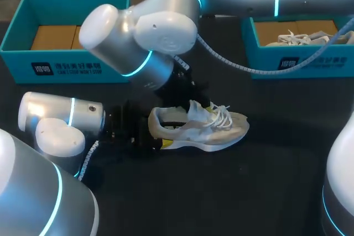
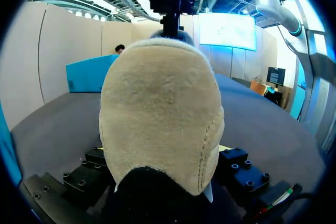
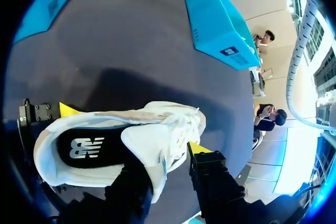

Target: Take the shoe out of the shoebox, open the shoe tongue, remove and reinsert the insole, then place the shoe into the shoebox

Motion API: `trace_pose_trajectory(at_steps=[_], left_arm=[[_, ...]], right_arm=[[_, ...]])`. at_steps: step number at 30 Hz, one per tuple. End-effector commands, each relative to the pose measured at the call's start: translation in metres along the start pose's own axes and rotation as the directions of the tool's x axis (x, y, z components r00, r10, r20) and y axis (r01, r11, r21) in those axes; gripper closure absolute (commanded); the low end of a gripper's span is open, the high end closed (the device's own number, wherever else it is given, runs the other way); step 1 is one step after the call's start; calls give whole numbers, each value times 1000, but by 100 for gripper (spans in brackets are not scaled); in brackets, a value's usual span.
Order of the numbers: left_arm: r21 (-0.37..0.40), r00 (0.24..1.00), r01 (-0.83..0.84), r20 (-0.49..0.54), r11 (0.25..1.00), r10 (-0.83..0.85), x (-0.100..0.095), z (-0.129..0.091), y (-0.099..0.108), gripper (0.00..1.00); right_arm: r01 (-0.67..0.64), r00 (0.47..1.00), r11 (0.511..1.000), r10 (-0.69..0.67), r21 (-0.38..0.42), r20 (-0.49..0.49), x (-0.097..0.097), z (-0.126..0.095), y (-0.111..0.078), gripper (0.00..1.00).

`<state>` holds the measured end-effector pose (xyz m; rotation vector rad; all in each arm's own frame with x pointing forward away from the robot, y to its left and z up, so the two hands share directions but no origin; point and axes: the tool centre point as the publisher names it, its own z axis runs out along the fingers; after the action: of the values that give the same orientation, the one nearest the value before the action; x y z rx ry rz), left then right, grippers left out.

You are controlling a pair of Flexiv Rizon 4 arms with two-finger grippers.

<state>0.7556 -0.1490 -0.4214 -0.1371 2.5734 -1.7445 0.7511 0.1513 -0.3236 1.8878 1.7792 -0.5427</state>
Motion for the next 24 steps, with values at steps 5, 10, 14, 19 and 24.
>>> trace_pose_trajectory(at_steps=[5,10,14,19,24], left_arm=[[-3,1000,1,-1,1000,-1,-2,2,0,100],[-3,1000,1,-1,1000,-1,-2,2,0,100],[-3,1000,1,-1,1000,-1,-2,2,0,100],[-3,1000,1,-1,1000,-1,-2,2,0,100],[-3,1000,1,-1,1000,-1,-2,2,0,100]], right_arm=[[-45,999,999,45,-14,-27,-23,-1,-4,77],[-65,997,998,65,-20,-36,-37,-5,-5,84],[-69,997,997,68,-24,-36,-43,-6,-5,87],[-81,996,997,80,-15,-43,-47,2,-3,93],[-92,995,996,91,-4,-43,-52,12,1,91]])
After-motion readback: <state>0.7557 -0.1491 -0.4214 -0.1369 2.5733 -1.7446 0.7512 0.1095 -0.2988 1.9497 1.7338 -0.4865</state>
